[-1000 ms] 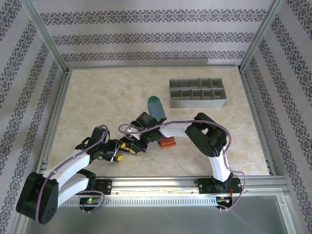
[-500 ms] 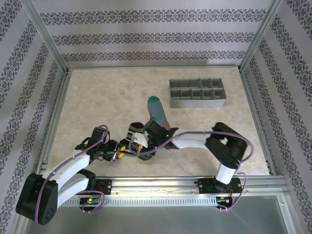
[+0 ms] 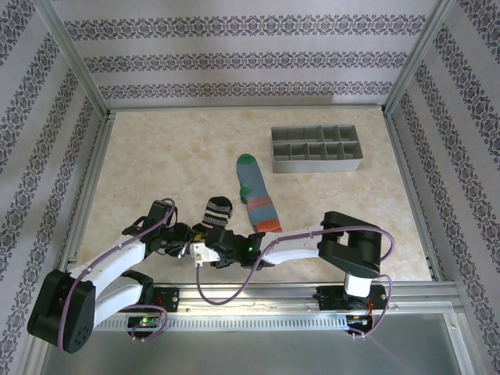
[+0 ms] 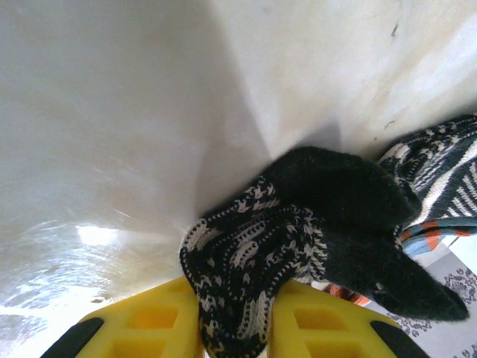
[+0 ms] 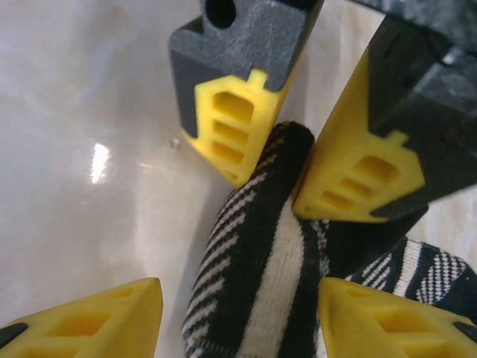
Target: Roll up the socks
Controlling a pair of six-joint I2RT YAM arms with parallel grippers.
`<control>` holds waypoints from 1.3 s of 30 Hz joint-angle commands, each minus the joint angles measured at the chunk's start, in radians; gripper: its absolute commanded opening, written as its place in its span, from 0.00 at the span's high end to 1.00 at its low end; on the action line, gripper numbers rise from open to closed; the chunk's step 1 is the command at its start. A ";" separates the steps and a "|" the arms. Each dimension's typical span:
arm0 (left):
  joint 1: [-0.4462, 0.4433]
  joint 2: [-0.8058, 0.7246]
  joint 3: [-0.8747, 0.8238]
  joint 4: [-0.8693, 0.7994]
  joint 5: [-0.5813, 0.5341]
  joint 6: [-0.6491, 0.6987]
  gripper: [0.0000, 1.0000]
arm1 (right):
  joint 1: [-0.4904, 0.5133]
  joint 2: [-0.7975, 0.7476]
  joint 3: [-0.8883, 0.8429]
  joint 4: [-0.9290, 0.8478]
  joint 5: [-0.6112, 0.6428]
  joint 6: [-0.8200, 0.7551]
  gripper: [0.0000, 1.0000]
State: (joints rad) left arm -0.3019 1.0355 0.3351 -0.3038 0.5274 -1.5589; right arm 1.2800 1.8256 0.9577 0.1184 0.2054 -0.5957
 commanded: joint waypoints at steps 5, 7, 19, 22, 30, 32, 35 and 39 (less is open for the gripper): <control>-0.013 0.031 -0.019 -0.107 -0.037 -0.003 0.77 | 0.007 0.098 0.079 -0.017 0.129 -0.053 0.68; -0.014 0.021 -0.015 -0.107 -0.034 -0.006 0.76 | 0.003 0.110 0.079 -0.041 0.132 -0.028 0.83; 0.018 -0.144 0.079 -0.241 -0.058 -0.042 0.37 | -0.135 0.073 0.016 -0.205 -0.279 0.211 1.00; 0.034 -0.172 0.085 -0.260 -0.066 -0.044 0.35 | -0.182 0.072 0.018 -0.226 -0.413 0.245 1.00; 0.044 -0.196 0.085 -0.236 -0.073 -0.041 0.37 | -0.291 0.120 0.079 -0.299 -0.626 0.341 1.00; 0.044 -0.194 0.088 -0.208 -0.072 -0.028 0.39 | -0.318 0.144 0.103 -0.328 -0.676 0.366 1.00; 0.044 -0.171 0.082 -0.120 -0.045 -0.016 0.41 | -0.353 0.178 0.131 -0.359 -0.748 0.397 1.00; 0.040 -0.110 0.089 -0.042 -0.011 0.009 0.41 | -0.395 0.219 0.148 -0.376 -0.831 0.449 1.00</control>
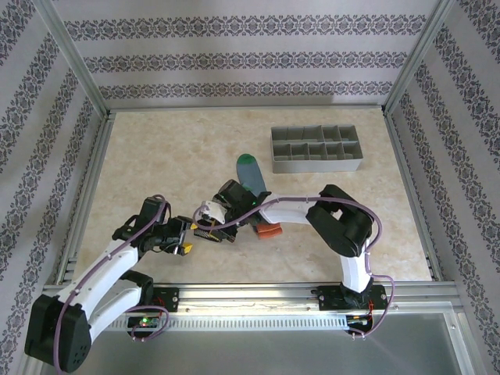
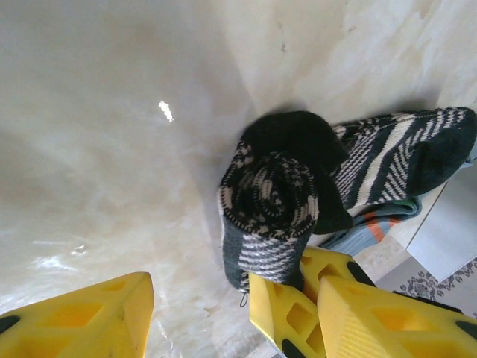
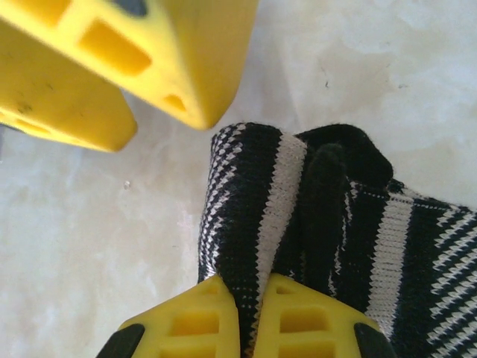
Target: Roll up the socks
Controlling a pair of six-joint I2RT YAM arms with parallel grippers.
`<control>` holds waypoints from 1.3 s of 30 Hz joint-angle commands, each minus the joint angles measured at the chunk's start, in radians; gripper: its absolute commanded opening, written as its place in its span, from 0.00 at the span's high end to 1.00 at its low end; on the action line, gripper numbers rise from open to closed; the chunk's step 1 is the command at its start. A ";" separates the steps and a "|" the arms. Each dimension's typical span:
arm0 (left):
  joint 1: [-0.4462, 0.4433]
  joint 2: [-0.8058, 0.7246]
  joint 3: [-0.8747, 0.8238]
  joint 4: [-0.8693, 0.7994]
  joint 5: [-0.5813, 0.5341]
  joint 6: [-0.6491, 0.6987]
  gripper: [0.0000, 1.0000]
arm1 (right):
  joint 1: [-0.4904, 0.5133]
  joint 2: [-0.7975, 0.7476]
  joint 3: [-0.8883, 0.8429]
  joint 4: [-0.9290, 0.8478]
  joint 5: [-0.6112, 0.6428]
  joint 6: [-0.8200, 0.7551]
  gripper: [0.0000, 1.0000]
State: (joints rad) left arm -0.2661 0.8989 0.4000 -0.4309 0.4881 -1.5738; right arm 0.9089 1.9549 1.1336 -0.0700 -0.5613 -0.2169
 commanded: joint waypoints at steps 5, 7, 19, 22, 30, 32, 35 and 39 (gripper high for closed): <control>-0.006 0.105 0.028 0.159 0.047 0.039 0.42 | -0.066 0.132 -0.021 -0.198 -0.140 0.114 1.00; -0.010 0.140 0.031 0.178 0.049 0.052 0.42 | -0.076 0.143 -0.021 -0.200 -0.160 0.119 1.00; -0.042 0.336 0.036 0.303 0.061 0.145 0.53 | -0.104 0.194 -0.002 -0.224 -0.187 0.128 1.00; -0.055 0.376 0.031 0.203 0.077 0.175 0.71 | -0.104 0.184 0.002 -0.232 -0.142 0.105 1.00; -0.077 0.174 -0.049 -0.110 0.020 0.103 1.00 | -0.053 0.056 0.013 -0.224 0.059 -0.086 0.85; -0.092 0.090 -0.073 -0.153 -0.013 0.031 1.00 | -0.007 -0.039 -0.049 -0.139 0.167 -0.140 0.73; -0.123 0.016 -0.089 -0.182 -0.051 -0.080 1.00 | 0.095 -0.203 -0.178 0.026 0.366 -0.197 0.56; -0.147 0.049 -0.057 -0.197 -0.077 -0.139 1.00 | 0.257 -0.326 -0.280 0.159 0.621 -0.200 0.45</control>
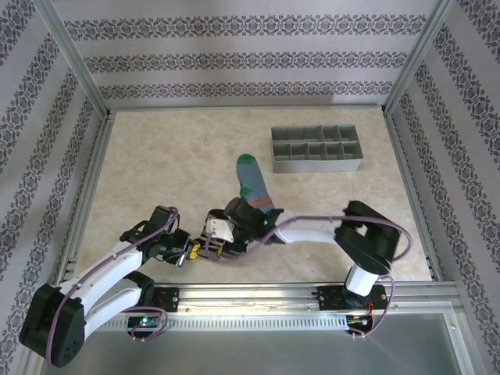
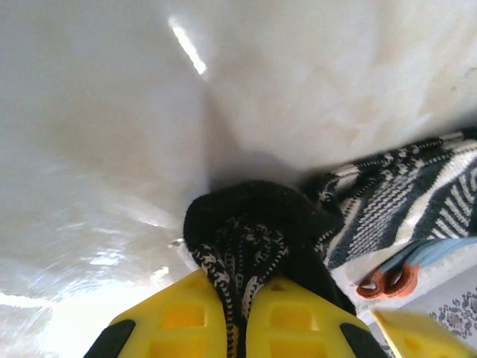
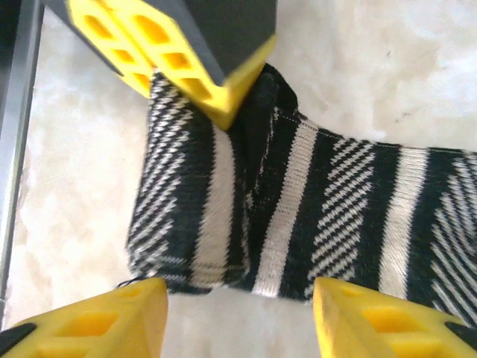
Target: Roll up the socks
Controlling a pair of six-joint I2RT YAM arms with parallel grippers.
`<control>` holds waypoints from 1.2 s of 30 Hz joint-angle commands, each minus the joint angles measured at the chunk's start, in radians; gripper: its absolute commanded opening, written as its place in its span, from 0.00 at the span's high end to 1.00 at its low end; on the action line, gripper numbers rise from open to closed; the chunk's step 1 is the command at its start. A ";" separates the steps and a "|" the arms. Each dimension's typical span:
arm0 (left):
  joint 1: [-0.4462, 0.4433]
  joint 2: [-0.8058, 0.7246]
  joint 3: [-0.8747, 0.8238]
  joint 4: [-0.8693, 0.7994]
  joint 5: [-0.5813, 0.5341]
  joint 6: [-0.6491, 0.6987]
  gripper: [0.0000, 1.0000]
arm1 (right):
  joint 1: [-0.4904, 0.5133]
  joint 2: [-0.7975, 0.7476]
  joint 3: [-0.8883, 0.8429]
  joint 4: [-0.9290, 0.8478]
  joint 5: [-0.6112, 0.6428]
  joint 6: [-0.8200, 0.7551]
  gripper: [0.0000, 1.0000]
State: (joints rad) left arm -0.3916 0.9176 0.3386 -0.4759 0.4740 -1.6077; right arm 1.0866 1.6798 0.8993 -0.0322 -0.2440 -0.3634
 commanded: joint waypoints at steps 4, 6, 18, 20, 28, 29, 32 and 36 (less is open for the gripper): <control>-0.035 0.113 0.061 -0.153 -0.061 -0.089 1.00 | 0.217 -0.027 -0.031 0.149 0.472 -0.063 0.43; -0.038 0.145 0.075 -0.145 -0.057 -0.084 1.00 | 0.259 0.014 -0.003 0.156 0.552 -0.072 0.43; -0.038 0.158 0.077 -0.124 -0.045 -0.090 1.00 | 0.265 0.188 0.098 0.120 0.629 -0.088 0.69; -0.038 0.149 0.074 -0.108 -0.041 -0.093 1.00 | 0.255 0.203 0.110 0.089 0.625 -0.064 0.79; -0.032 0.024 0.127 -0.121 -0.090 -0.100 0.43 | 0.150 0.189 0.067 -0.018 0.326 0.068 1.00; -0.029 0.011 0.138 -0.129 -0.098 -0.097 0.37 | 0.132 0.183 0.058 -0.018 0.260 0.078 1.00; -0.012 -0.022 0.169 -0.161 -0.123 -0.079 0.25 | 0.069 0.187 0.051 -0.042 0.081 0.119 1.00; 0.014 -0.049 0.200 -0.200 -0.151 -0.047 0.24 | -0.014 0.191 0.032 -0.032 -0.094 0.176 1.00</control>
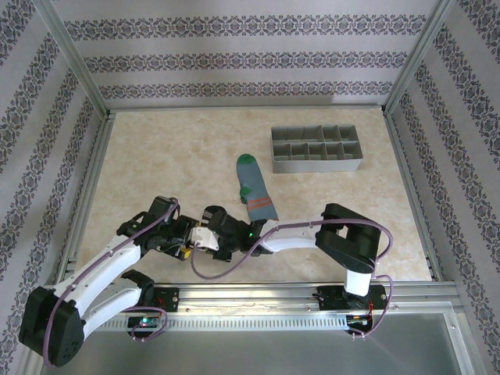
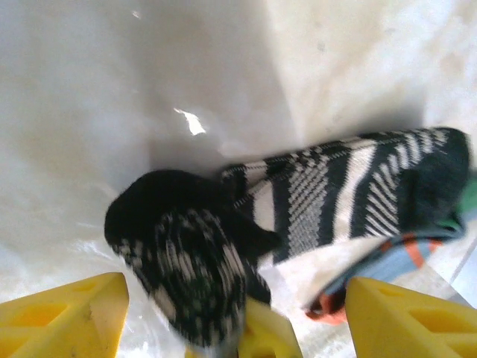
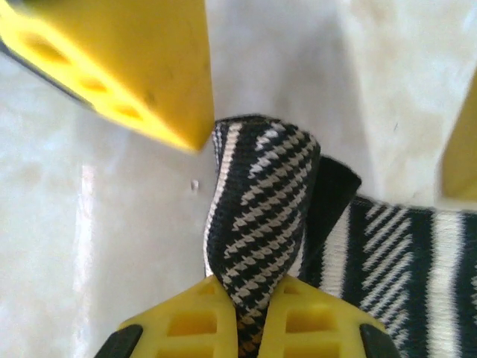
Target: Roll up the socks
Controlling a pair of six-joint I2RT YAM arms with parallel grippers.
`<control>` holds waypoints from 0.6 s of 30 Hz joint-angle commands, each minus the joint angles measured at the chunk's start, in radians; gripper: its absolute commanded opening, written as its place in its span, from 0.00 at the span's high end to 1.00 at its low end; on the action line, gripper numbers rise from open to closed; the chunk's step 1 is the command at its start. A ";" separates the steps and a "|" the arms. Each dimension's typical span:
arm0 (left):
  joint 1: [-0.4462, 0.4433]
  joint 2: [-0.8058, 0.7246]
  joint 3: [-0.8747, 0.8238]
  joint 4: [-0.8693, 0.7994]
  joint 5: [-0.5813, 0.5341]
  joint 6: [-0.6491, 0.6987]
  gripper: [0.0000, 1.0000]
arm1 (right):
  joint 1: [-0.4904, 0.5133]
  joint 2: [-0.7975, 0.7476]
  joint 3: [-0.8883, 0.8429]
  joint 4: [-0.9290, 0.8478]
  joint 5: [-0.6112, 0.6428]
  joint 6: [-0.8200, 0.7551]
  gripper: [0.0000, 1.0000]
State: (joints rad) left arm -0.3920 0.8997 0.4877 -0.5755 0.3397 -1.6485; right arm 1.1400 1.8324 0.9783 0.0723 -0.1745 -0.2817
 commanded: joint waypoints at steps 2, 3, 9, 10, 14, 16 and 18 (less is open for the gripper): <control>0.023 -0.035 0.058 -0.107 -0.018 0.010 0.25 | -0.099 0.045 -0.047 -0.139 -0.224 0.111 1.00; 0.025 -0.037 0.056 -0.109 -0.015 0.016 0.25 | -0.114 0.049 -0.048 -0.139 -0.246 0.120 1.00; 0.028 -0.044 0.033 -0.071 0.004 0.029 0.37 | -0.197 0.080 -0.028 -0.154 -0.369 0.163 1.00; 0.028 -0.043 0.022 -0.040 0.014 0.030 0.40 | -0.210 0.089 -0.022 -0.157 -0.388 0.175 1.00; 0.027 -0.024 -0.034 0.122 0.061 0.023 0.45 | -0.258 0.134 0.014 -0.184 -0.469 0.214 1.00; 0.025 0.001 -0.045 0.190 0.083 0.037 0.45 | -0.276 0.158 0.042 -0.211 -0.494 0.232 1.00; 0.021 0.034 -0.051 0.227 0.102 0.049 0.44 | -0.289 0.182 0.067 -0.243 -0.516 0.237 1.00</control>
State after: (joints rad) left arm -0.3775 0.9066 0.4507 -0.4641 0.4015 -1.6127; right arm 0.8711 1.9331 1.0538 0.0097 -0.6880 -0.0864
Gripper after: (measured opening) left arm 0.555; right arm 0.053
